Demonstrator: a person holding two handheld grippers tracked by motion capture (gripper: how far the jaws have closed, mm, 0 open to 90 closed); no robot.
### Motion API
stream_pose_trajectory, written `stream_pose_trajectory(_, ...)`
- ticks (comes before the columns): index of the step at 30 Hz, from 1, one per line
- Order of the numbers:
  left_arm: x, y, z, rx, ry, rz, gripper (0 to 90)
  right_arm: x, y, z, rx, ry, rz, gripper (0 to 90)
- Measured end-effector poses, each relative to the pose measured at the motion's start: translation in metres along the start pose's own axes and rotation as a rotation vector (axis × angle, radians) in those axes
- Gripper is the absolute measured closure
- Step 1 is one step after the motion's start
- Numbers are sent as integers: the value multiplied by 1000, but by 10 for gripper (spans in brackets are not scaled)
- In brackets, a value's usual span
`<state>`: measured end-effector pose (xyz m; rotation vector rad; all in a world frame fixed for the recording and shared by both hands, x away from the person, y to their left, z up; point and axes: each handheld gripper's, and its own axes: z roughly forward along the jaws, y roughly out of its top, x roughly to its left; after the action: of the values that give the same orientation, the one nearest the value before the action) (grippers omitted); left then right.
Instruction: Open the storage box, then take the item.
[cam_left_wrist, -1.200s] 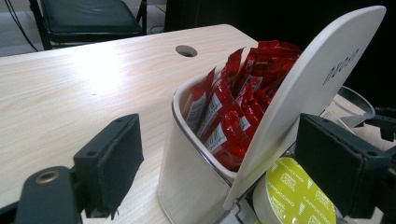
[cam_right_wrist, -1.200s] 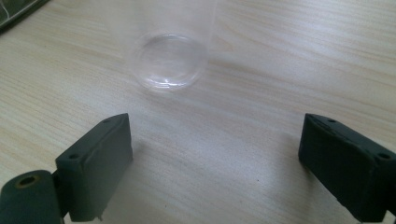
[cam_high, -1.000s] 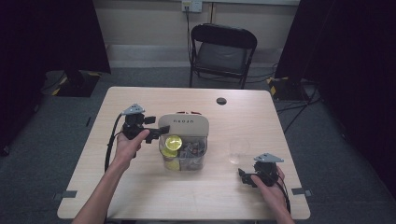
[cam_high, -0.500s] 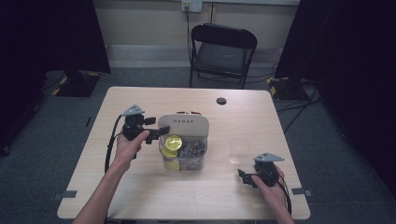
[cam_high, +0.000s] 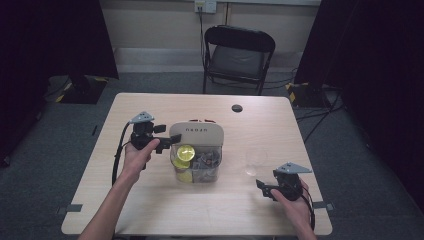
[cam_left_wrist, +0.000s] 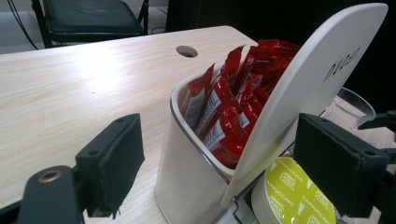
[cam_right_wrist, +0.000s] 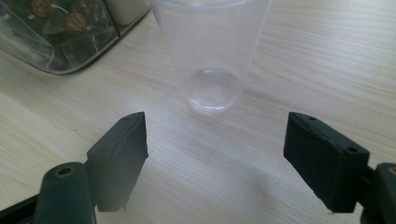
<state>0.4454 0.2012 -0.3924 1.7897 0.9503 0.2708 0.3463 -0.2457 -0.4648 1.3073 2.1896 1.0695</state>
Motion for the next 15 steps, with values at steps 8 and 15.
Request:
stream_pose_trajectory(8,1,0,3,21,-10,-1,153,0,10,-10,-48,27,9,251)
stream_pose_trajectory(15,0,1,3,33,-3,1,152,3,19,-19,-80,51,5,257)
